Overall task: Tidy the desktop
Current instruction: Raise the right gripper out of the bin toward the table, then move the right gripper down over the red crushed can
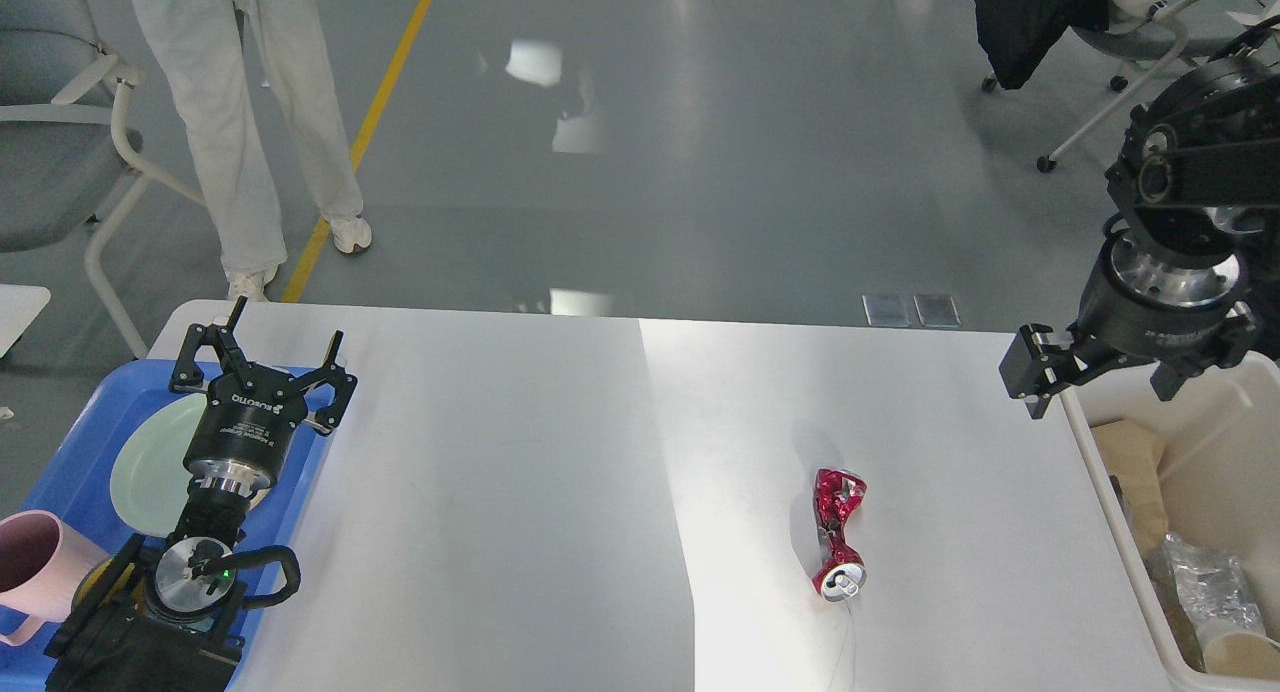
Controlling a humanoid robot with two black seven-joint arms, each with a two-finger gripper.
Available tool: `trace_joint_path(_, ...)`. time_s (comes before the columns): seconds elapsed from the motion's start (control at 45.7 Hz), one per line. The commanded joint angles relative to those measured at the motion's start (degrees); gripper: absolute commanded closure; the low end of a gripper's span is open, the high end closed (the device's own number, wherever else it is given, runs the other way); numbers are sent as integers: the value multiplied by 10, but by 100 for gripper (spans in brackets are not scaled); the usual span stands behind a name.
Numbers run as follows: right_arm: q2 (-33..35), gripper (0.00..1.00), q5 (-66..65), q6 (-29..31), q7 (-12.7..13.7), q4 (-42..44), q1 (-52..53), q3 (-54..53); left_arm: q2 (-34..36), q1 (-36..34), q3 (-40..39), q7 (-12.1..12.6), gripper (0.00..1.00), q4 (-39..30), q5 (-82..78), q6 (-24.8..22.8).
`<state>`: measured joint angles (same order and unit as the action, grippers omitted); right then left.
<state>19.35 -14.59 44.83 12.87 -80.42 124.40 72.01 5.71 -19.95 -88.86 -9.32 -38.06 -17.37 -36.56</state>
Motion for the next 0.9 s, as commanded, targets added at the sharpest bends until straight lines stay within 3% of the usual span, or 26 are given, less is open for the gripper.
trace_joint_path(0.0, -17, 0, 28, -10, -7, -66, 87, 1, 0, 0, 0, 0, 3, 0, 1, 0)
trace_joint_path(0.044, -21, 0, 38, -15, -24, -79, 109, 2, 0, 0, 0, 0, 3, 0, 0, 0)
trace_joint_path(0.131, -31, 0, 40, -20, -90, -94, 133, 7, 0, 0, 0, 0, 3, 0, 1, 0)
trace_joint_path(0.175, -40, 0, 39, -20, -105, -94, 136, 15, 0, 0, 0, 0, 3, 0, 0, 0)
trace_joint_path(0.635, -43, 0, 36, -9, -103, -111, 139, 16, 0, 0, 0, 0, 3, 0, 0, 0)
trace_joint_path(0.744, -43, 0, 42, -45, -103, -110, 139, 16, 0, 0, 0, 0, 3, 0, 1, 0)
trace_joint_path(0.876, -41, 0, 46, -130, -103, -120, 138, 18, 0, 0, 0, 0, 3, -1, 0, 0)
